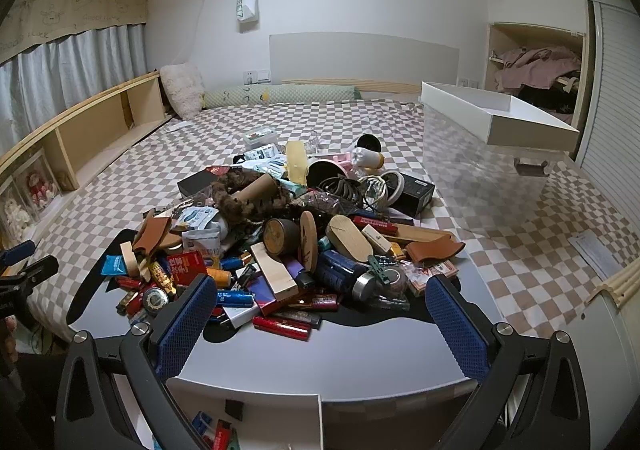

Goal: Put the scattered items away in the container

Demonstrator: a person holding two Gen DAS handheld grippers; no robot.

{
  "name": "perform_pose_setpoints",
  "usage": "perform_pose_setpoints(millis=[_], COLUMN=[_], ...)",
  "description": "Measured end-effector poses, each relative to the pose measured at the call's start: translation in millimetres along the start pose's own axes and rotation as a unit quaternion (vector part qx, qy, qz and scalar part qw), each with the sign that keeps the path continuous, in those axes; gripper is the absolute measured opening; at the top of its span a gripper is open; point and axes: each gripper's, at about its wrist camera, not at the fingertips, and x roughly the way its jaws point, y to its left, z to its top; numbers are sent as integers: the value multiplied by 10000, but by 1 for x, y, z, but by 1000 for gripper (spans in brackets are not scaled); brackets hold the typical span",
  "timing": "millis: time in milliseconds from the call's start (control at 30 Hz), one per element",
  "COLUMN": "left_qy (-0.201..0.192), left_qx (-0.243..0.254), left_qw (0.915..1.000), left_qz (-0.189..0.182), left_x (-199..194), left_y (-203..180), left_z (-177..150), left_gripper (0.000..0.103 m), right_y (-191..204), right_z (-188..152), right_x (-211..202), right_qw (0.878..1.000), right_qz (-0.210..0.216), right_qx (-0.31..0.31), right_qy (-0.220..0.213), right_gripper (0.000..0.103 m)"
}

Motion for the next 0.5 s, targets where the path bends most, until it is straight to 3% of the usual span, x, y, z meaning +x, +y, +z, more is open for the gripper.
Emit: perform_pose_setpoints(millis=[500], left_qy=[80], left_qx=[39], left_qw=[10000], left_qz=[-38], left_x=[1], left_y=[4], left_z=[2], left_gripper=[102], right_y=[1], right_z=[-1], right_x=[2], right_qw=[10000], right_qz=[-10], right_qx=[-24], right_qy=[29], right_gripper=[103])
